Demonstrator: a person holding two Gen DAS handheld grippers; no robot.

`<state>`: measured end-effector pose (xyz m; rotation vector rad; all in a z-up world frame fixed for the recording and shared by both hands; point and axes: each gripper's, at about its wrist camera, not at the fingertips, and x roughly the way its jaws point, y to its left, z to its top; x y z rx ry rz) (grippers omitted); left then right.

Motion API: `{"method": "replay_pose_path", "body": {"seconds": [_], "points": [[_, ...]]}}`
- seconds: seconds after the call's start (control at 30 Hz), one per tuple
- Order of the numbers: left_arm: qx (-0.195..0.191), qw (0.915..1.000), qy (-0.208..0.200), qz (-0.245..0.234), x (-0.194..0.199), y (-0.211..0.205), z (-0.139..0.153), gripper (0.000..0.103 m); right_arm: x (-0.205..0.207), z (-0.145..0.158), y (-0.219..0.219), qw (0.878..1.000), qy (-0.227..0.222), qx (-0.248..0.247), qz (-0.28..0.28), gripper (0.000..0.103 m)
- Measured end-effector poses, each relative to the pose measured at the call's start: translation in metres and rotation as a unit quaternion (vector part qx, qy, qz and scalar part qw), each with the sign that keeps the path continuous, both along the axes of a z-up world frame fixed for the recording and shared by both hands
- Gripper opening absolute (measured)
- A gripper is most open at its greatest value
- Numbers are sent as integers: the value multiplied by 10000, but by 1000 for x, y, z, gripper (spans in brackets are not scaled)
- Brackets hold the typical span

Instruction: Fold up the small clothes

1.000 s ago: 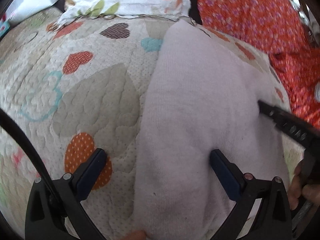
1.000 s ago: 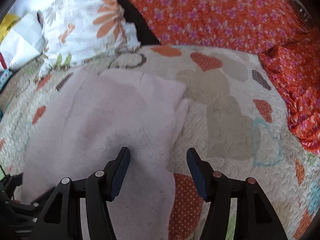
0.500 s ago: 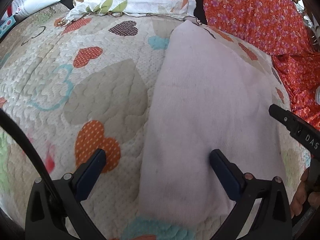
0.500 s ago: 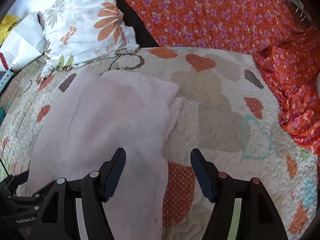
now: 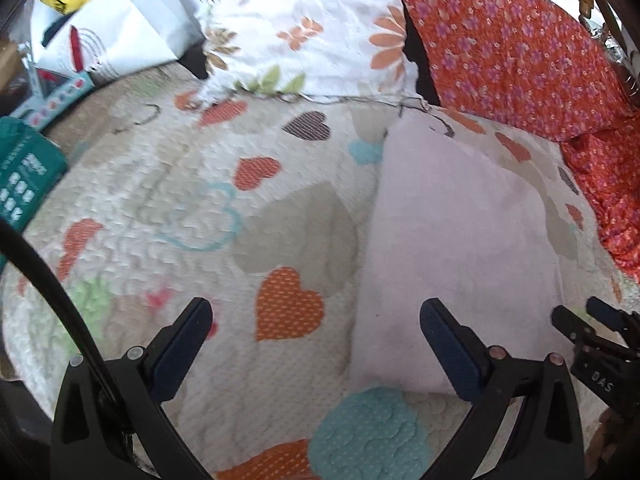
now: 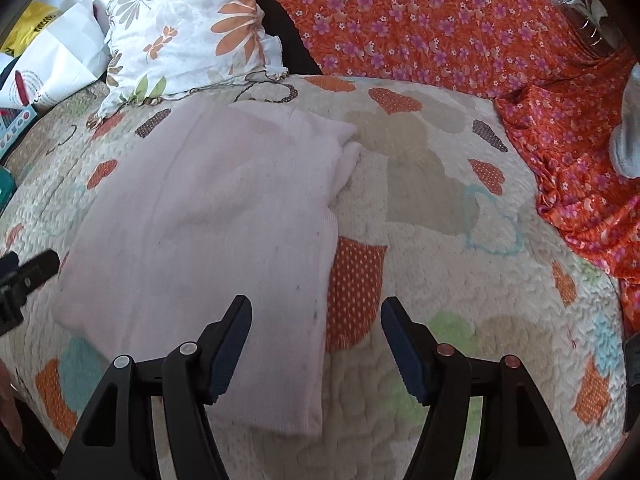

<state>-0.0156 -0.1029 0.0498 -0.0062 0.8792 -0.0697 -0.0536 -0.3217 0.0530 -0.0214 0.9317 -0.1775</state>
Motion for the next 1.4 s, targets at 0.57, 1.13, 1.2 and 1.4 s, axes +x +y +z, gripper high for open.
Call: {"method": "replay_pose_path", "body": {"seconds": [0.57,1.13,1.2,1.4], "points": [[250,9996,-89,-95,-54,10,-3,103,-46,-12,10,9983,-27,388,-423,73],[54,9999,94,94,-54,28,-14,103,-51,-17,22,9981,-185,96,-574,74],[60,9999,114,72,-53,27,-15,103,-50,-17,23,9983,-220,9,-545,74],[133,9998,134,11,-50,22,-18,103,-45,-19,24,9984,-237,-83,-502,75]]}}
